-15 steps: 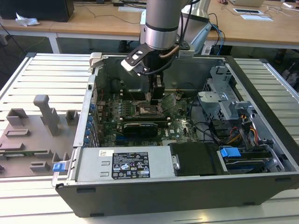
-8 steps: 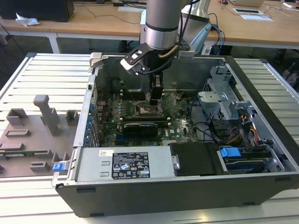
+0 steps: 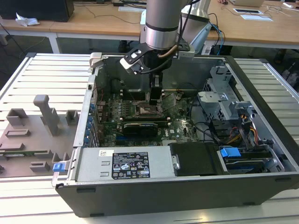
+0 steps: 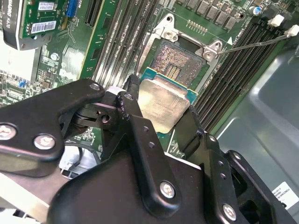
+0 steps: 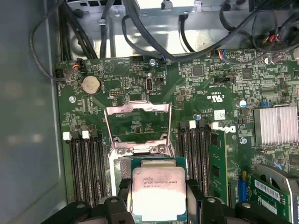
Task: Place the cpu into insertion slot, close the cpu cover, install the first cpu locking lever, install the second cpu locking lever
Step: 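Place the cpu into insertion slot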
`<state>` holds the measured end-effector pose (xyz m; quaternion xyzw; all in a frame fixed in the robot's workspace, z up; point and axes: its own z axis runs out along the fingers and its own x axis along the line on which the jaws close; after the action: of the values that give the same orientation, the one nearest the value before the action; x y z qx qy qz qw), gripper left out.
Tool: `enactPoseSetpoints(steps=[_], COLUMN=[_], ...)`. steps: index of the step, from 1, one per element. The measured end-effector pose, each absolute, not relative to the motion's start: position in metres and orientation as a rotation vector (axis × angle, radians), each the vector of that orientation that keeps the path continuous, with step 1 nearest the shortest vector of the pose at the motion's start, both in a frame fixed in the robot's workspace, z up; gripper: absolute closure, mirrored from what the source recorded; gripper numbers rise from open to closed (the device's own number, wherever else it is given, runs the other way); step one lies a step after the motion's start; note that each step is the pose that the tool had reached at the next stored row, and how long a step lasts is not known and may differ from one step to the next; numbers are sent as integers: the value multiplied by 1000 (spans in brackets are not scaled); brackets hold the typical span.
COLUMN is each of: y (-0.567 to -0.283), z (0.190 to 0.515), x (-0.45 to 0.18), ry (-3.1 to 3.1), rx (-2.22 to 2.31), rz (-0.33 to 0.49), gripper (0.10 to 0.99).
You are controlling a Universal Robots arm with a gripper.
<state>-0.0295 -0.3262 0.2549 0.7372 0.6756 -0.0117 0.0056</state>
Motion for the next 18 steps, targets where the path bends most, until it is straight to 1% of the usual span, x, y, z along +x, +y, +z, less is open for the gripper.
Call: enactPoseSetpoints(steps=[12, 18], y=[-326, -326], z=[255, 254], x=[-30, -30], ry=[1984, 2131], rx=[2420, 2289], rz=[-41, -40], gripper=[541, 541])
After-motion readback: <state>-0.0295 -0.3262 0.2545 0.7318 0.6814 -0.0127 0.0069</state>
